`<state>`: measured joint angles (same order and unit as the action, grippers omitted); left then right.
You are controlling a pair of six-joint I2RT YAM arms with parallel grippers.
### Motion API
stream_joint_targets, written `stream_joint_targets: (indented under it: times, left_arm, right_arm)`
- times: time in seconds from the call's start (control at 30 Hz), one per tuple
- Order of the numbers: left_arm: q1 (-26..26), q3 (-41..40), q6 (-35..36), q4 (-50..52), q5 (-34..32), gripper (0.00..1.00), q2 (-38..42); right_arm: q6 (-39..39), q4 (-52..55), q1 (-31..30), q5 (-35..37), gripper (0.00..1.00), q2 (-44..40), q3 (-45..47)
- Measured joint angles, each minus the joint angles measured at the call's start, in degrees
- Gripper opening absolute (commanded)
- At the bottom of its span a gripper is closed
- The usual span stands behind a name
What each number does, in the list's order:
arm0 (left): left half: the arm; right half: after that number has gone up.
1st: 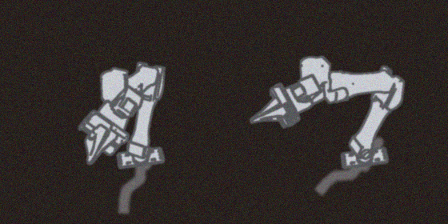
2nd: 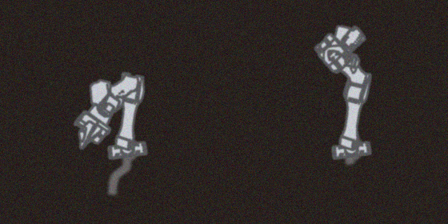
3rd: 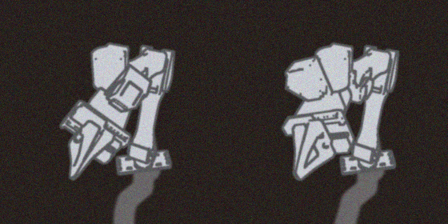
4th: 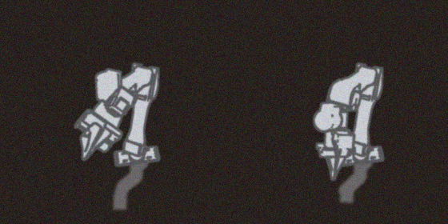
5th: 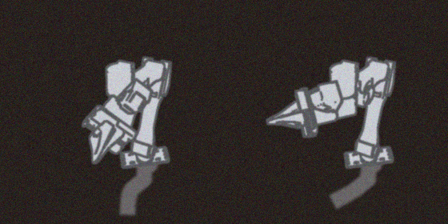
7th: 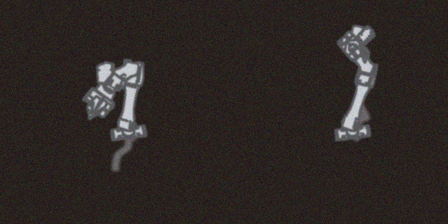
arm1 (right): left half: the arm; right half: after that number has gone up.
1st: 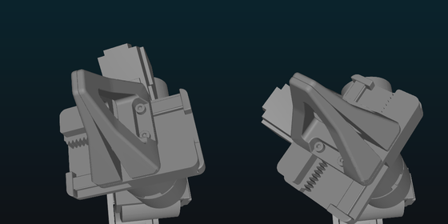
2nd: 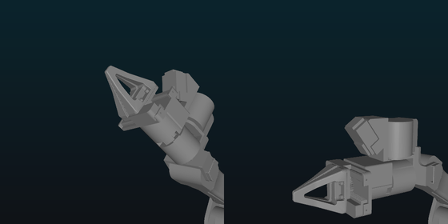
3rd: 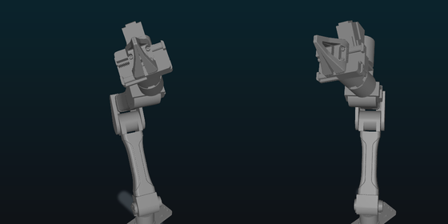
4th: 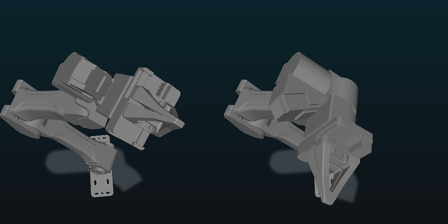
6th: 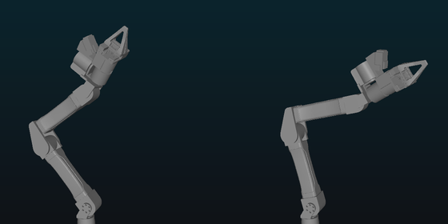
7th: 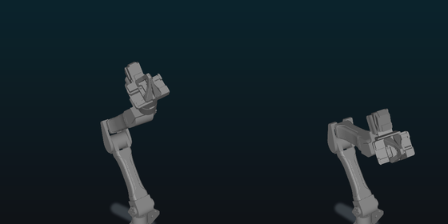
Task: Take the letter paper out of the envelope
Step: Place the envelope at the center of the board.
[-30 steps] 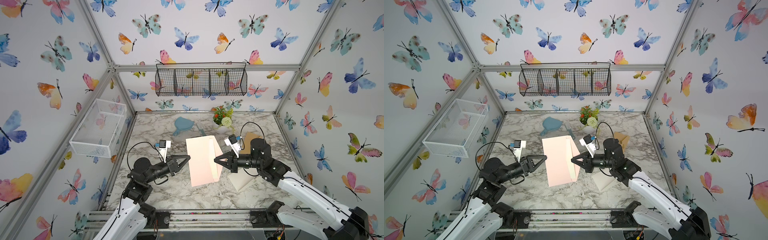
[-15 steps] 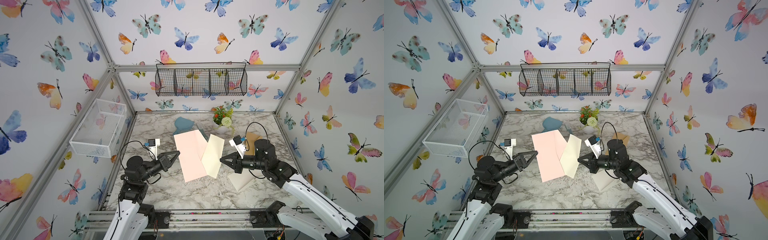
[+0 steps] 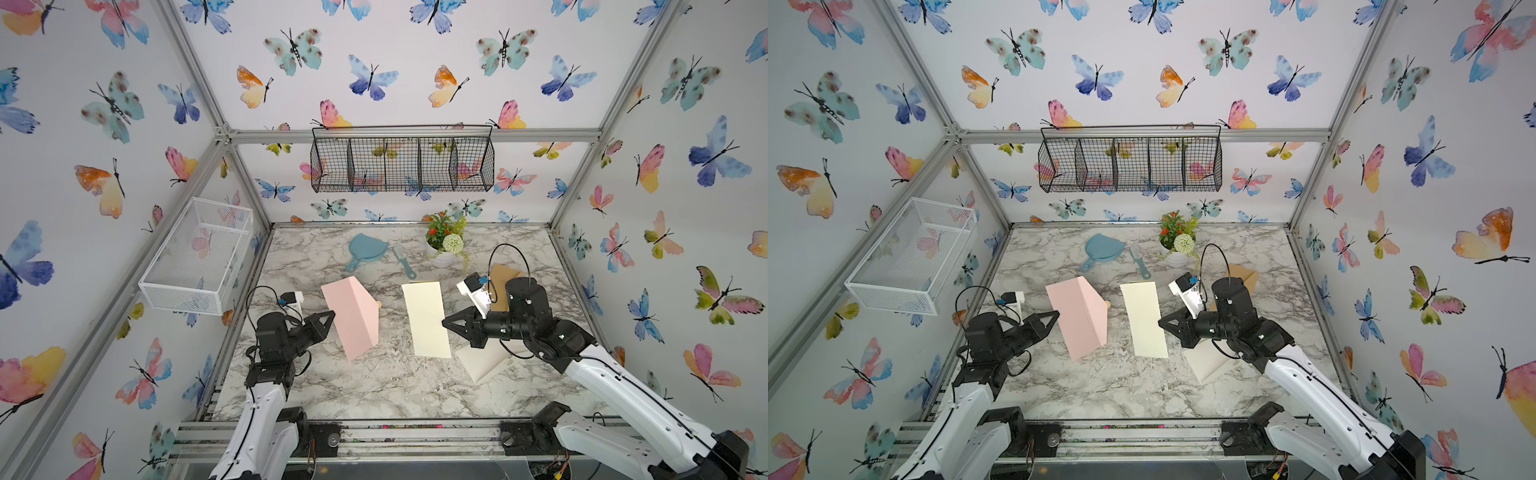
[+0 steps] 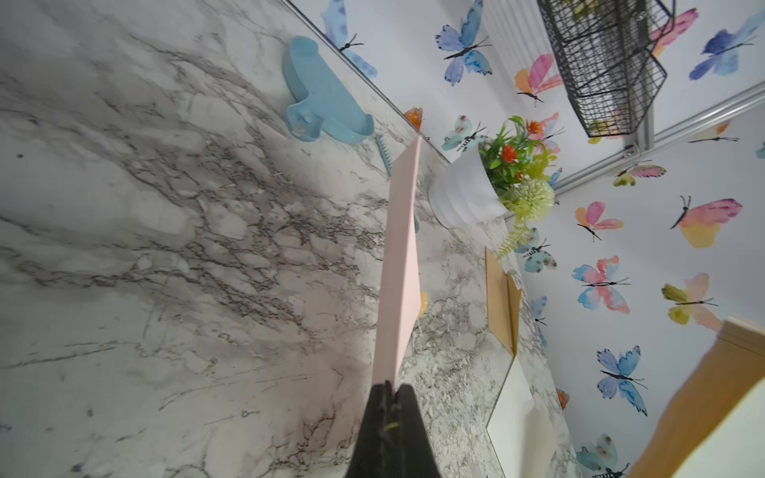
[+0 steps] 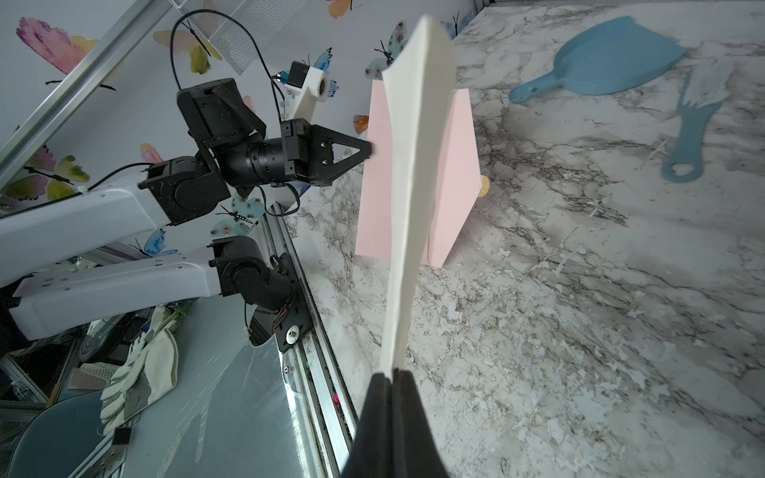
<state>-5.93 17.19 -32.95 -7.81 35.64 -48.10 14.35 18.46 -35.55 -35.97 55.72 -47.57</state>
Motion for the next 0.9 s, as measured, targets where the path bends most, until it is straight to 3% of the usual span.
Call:
stream_joint_targets:
  times: [0.23, 0.4, 0.6, 0.77, 0.9]
  left_arm:
    - [-1.5, -1.6, 0.7, -3.1, -1.1, 0.01, -12.4]
    - [-1.5, -2.4, 1.2, -3.9, -4.2, 0.39, -12.0]
    - [-1.6, -0.3, 1.9, -2.9, -12.5, 0.6, -12.4]
    - [-1.6, 0.3, 1.0, -2.7, -15.1, 0.63, -13.2]
    - [-1.3, -0.8, -1.3, -5.2, -6.8, 0.62, -8.5]
  right_arm:
    - [1.1, -3.3, 0.0, -2.0, 0.01, 2.4, 0.9]
    - [2.1, -5.9, 0.0, -3.7, 0.01, 3.1, 1.2]
    - [3.7, -10.0, 0.0, -5.7, 0.01, 3.8, 3.3]
    - [4.8, -11.9, 0.0, -7.3, 0.01, 3.8, 5.2]
    - [6.8, -15.0, 0.0, -9.9, 0.01, 3.4, 7.0]
